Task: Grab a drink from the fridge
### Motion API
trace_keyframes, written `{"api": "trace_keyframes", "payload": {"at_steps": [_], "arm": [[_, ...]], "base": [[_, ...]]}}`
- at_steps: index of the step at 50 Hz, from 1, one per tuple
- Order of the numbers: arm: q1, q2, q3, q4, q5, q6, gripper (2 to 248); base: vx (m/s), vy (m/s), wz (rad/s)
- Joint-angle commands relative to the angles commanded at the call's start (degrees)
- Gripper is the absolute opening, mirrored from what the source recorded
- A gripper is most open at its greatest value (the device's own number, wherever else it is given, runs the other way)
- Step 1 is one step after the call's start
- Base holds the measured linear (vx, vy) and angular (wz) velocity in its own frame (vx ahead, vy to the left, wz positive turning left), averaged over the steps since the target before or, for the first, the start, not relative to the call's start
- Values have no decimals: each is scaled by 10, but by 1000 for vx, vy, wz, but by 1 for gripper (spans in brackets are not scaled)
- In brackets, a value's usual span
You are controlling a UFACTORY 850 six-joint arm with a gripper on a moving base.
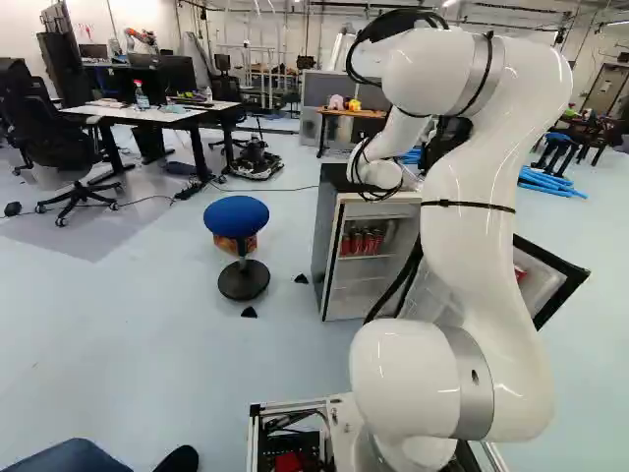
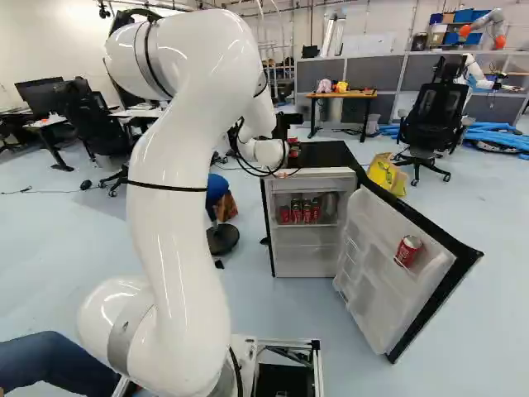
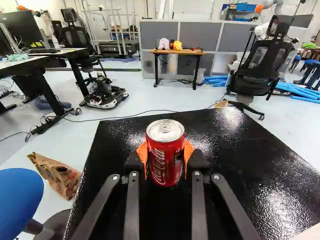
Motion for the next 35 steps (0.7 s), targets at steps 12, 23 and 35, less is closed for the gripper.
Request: {"api": "trace_keyframes", "payload": {"at_steps": [12,23,35], "arm": [[0,0,0,0,0,0,107],[0,5,7,0,0,0,175],[-2,33,44,0,0,0,247]], "base": [[0,0,0],[0,0,0],[0,0,0]]}}
